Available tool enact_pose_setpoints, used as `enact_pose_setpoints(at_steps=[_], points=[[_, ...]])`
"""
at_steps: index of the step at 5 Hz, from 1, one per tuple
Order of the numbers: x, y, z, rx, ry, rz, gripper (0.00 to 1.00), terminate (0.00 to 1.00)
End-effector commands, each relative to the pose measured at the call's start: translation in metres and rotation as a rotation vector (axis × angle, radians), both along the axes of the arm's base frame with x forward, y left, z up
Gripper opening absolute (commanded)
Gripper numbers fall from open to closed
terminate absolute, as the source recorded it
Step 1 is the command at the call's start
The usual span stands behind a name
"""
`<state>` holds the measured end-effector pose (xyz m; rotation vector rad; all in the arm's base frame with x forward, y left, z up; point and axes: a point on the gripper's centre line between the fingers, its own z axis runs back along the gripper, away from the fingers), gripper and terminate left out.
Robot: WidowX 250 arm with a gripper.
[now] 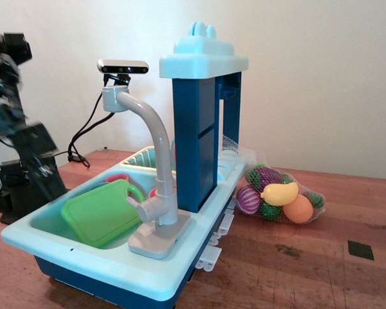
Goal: Turn lever vertical to front
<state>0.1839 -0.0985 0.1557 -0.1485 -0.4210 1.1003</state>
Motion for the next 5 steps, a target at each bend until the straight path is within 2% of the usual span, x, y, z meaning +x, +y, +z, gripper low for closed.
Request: enact_pose_setpoints(at_steps=[1,4,5], points=[[-0.0370,0.0183,0.0735,0.094,-0.021,-0.059,1.00,0.00],[-0.0370,0.0183,0.0735,0.094,-0.021,-0.059,1.00,0.00],[-0.0370,0.0183,0.0735,0.094,-0.021,-0.059,1.00,1.00]])
